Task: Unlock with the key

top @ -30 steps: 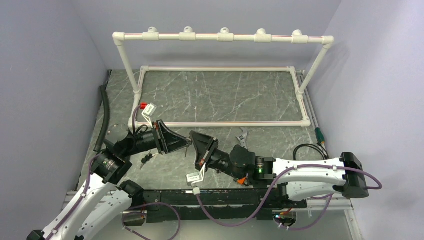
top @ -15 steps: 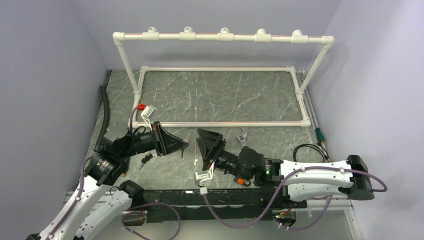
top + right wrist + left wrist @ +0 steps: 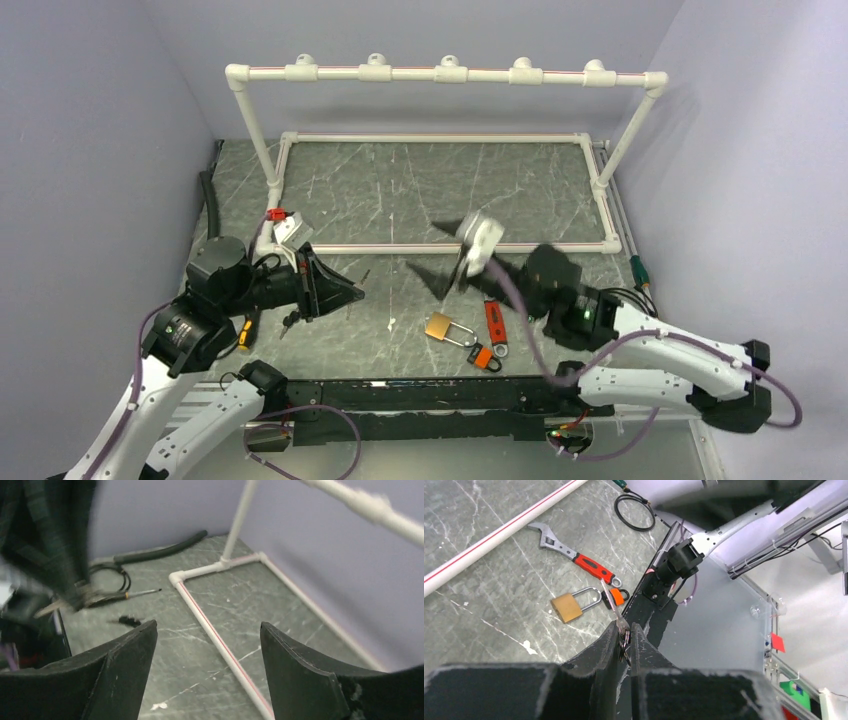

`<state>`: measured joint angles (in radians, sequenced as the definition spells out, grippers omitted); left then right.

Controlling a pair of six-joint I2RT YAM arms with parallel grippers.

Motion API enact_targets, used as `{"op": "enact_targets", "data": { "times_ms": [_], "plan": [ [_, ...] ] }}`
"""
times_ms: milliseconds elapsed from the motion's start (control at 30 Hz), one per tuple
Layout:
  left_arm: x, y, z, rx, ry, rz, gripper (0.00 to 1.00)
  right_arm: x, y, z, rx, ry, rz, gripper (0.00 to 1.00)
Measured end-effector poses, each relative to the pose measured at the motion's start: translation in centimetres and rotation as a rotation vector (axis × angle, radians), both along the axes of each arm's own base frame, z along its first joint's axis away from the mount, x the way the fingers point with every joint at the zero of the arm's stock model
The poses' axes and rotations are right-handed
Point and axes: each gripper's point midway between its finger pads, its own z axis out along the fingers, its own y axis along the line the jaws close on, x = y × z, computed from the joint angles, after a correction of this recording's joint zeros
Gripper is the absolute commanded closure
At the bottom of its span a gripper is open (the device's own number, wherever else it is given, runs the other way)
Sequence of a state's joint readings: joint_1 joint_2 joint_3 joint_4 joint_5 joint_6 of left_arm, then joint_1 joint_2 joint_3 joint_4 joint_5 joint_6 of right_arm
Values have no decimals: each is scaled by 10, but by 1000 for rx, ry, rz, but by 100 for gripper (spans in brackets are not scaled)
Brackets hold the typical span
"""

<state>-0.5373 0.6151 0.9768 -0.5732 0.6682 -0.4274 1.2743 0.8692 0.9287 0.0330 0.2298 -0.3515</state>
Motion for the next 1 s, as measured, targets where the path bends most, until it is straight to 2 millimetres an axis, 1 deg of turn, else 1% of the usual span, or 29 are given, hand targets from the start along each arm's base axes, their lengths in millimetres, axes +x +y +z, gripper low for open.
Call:
{"op": "enact_targets", "data": {
  "times_ms": [67,100,133,200,267,333,433,500,633,667,733,767,867,933,1000],
  "plan": [
    [-1,3,1,25,-34,-8,100,27,-8,7,88,179,-44,23],
    [-1,4,1,39,-54,-9,100,40,-13,5,126,258,-64,23],
    [-2,6,1,52,-70,-10,100,52,-20,-2,153,340,-86,23],
    [0,9,-4,84,-100,-4,100,66,-31,-18,187,474,-109,23],
    [2,13,-11,117,-107,12,100,76,-39,-38,212,625,-114,25],
    [4,17,-20,158,-113,24,100,83,-42,-55,226,759,-122,26],
    [7,22,-31,209,-117,30,100,92,-45,-93,238,997,-204,26],
    [11,24,-39,234,-123,39,100,89,-50,-125,262,1158,-296,26],
    [17,27,-60,273,-103,64,100,67,-65,-189,342,1442,-493,26],
    [17,27,-63,276,-100,68,100,61,-68,-203,361,1491,-546,27],
    [20,28,-71,280,-97,81,100,45,-68,-222,369,1551,-631,27],
    [21,28,-74,280,-93,88,100,35,-65,-228,361,1570,-659,27],
    [26,28,-84,284,-81,109,100,18,-50,-234,337,1589,-707,26],
    [27,28,-88,290,-70,113,100,21,-47,-241,331,1591,-764,25],
    [28,28,-88,290,-72,117,100,28,-46,-253,318,1590,-843,25]
  ]
}}
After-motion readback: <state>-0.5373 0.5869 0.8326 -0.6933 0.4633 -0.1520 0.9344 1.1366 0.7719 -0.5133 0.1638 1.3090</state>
